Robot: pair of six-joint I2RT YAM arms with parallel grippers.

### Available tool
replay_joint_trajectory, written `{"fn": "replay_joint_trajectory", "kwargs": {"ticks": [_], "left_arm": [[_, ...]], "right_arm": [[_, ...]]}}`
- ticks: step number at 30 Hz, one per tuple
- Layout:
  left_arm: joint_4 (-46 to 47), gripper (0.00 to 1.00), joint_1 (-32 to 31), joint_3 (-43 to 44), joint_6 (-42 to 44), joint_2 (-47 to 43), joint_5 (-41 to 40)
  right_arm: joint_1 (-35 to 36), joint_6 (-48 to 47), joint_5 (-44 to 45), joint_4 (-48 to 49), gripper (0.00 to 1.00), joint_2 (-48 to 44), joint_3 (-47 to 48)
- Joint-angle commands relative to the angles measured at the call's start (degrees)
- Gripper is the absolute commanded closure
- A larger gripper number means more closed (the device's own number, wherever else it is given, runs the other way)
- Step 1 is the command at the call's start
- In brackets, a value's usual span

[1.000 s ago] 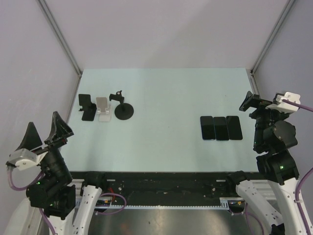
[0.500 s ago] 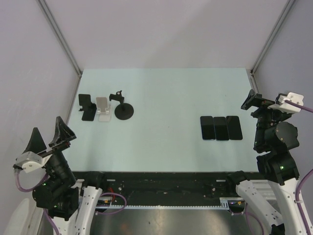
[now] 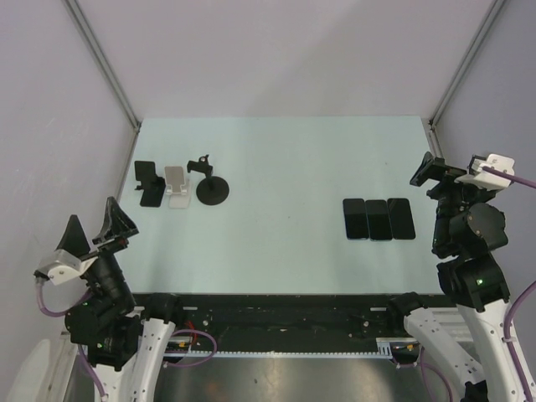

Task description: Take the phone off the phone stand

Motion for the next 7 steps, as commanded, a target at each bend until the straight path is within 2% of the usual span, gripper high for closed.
{"fn": "replay_joint_trajectory", "kwargs": {"ticks": [1,7], "left_arm": [[-0.15,0.0,0.56,-0.45,-2.84,-0.96,0.03],[-0.24,0.0,0.56,-0.89,-4.51,-0.78,0.3]], "right_arm": [[0.04,0.65,0.17,1.57,0.0,0.28,0.39],[0.13,0.82,0.26,1.48,0.0,0.54,0.3]]}}
